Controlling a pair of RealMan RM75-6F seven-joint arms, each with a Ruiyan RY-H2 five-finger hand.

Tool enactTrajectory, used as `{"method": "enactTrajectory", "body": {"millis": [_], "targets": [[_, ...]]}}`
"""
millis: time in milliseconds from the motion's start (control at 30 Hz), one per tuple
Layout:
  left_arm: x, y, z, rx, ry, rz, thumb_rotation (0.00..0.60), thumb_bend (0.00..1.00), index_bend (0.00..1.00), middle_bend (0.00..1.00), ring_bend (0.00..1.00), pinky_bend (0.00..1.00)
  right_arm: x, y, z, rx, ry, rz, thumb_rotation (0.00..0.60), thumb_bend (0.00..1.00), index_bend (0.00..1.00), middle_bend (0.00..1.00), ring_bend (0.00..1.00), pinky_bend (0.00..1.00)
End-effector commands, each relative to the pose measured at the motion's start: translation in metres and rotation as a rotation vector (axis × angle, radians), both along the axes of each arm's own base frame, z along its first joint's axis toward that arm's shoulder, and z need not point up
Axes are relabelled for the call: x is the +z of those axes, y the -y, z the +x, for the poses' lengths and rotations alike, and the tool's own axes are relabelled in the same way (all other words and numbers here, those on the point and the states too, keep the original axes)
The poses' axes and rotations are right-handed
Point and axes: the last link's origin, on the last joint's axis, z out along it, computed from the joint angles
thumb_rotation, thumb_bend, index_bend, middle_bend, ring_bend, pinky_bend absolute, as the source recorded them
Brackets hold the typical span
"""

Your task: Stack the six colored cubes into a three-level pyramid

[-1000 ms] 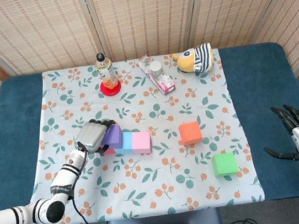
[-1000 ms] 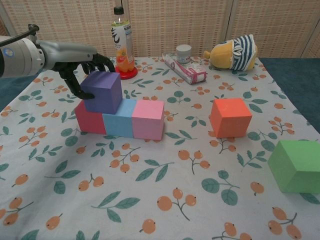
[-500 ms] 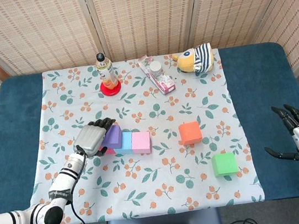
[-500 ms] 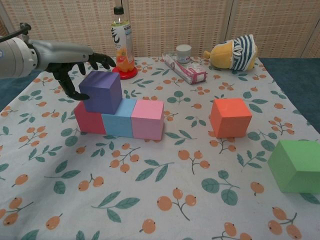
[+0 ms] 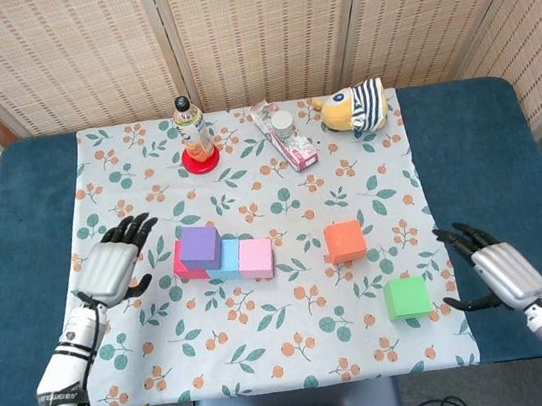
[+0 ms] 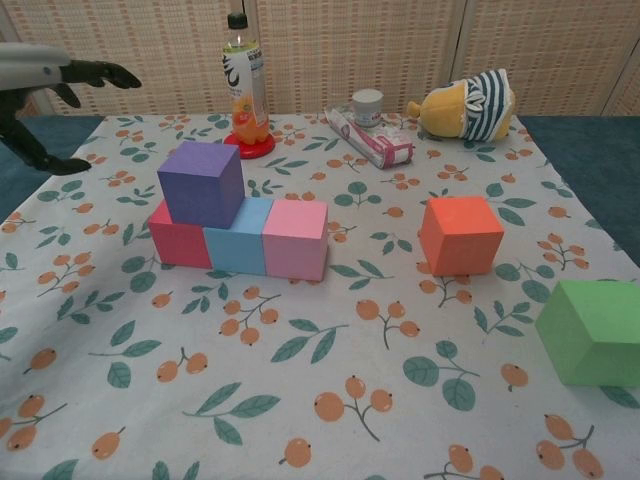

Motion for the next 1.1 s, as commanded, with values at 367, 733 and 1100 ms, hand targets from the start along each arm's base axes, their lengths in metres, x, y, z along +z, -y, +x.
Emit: {"method": "enactTrajectory", "body": {"millis": [367, 733, 1100], "targets": [[0.015, 0.031, -0.056, 0.068, 0.105, 0.035, 0.6, 0.34, 0.05, 0.04, 0.03, 0.15, -0.057, -0.015, -0.017, -0.045, -0.078, 0.052, 0.468, 0.01, 0.11, 0.19, 0.05, 0.18], [0.019, 0.036, -0.066, 0.077, 0.169, 0.044, 0.6, 0.34, 0.05, 0.04, 0.01, 0.15, -0.083, -0.005, -0.016, -0.002, -0.127, 0.072, 0.469, 0.01, 0.18, 0.2, 0.07, 0.18], [0.017, 0.037, -0.083, 0.075, 0.17, 0.1, 0.6, 0.34, 0.1, 0.06, 0.03, 0.15, -0.072, 0.015, 0.024, 0.056, -0.002, 0.044, 0.511, 0.17, 0.44, 0.38, 0.24, 0.24]]}}
